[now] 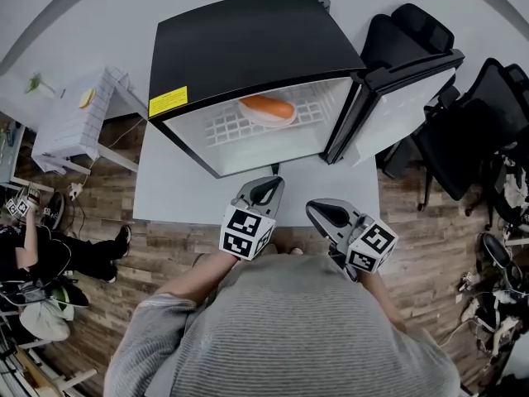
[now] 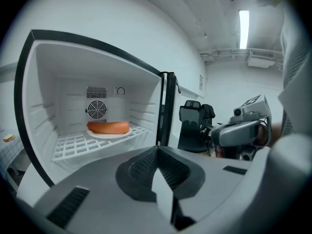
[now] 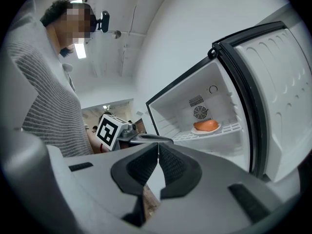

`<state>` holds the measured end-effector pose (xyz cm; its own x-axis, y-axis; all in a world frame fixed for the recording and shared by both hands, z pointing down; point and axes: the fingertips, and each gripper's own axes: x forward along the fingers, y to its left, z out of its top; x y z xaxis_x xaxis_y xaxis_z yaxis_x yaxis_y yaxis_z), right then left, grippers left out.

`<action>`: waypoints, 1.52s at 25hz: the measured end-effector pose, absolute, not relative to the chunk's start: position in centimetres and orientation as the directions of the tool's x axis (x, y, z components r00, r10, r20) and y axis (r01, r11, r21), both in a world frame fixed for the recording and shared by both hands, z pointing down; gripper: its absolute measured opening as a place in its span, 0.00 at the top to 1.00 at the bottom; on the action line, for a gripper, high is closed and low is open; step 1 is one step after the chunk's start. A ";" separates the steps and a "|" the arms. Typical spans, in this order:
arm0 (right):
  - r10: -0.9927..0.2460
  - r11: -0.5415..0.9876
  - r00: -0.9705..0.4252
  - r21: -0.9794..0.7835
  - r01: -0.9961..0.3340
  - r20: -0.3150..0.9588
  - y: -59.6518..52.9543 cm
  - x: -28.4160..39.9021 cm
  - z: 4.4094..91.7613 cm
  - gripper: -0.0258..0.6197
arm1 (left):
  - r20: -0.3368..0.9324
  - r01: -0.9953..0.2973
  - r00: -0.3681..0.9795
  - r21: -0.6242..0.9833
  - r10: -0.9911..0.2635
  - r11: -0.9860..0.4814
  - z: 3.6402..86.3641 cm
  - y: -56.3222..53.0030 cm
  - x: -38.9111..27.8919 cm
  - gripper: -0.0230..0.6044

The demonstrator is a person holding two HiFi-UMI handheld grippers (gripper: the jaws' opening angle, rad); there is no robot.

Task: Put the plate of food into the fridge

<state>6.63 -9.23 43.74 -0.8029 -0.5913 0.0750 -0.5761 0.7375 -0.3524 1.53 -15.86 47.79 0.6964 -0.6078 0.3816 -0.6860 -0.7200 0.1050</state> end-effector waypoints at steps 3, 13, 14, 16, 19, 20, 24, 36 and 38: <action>-0.590 0.742 -0.804 -0.346 -0.575 0.070 -9.3 6.5 43.6 0.94 | 0.342 -0.670 0.728 0.172 -0.594 -0.722 47.3 -14.7 1.8 0.95; -0.578 0.764 -0.813 -0.308 -0.567 0.063 -9.3 5.8 42.9 0.94 | 0.273 -0.632 0.773 0.257 -0.573 -0.731 46.5 -12.5 2.0 0.95; -0.576 0.766 -0.815 -0.307 -0.565 0.065 -9.3 5.7 43.0 0.94 | 0.272 -0.631 0.773 0.253 -0.572 -0.733 46.4 -12.4 1.9 0.95; -0.569 0.771 -0.819 -0.304 -0.560 0.067 -9.2 5.5 43.0 0.94 | 0.274 -0.634 0.771 0.252 -0.575 -0.731 46.3 -12.3 1.8 0.95; -0.562 0.779 -0.825 -0.295 -0.553 0.063 -9.1 5.1 42.9 0.94 | 0.282 -0.638 0.768 0.246 -0.575 -0.730 46.4 -12.1 1.6 0.95; -0.561 0.781 -0.825 -0.291 -0.552 0.060 -9.1 5.0 42.8 0.94 | 0.285 -0.638 0.767 0.244 -0.574 -0.731 46.4 -12.1 1.6 0.95; -0.559 0.786 -0.827 -0.285 -0.549 0.055 -9.2 4.8 42.7 0.94 | 0.289 -0.638 0.767 0.242 -0.573 -0.731 46.4 -12.0 1.4 0.95; -0.566 0.776 -0.814 -0.252 -0.579 0.129 -9.2 4.4 43.9 0.94 | 0.292 -0.640 0.764 0.230 -0.576 -0.733 46.4 -12.2 1.0 0.95; -0.572 0.772 -0.810 -0.248 -0.585 0.131 -9.3 4.4 44.0 0.94 | 0.293 -0.638 0.766 0.231 -0.573 -0.735 46.5 -12.2 1.0 0.95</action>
<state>4.44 -9.29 43.96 -0.8099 -0.5717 0.1311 -0.5852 0.7722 -0.2476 1.01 -12.17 46.48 0.7658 -0.5726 0.2926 -0.6377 -0.7349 0.2307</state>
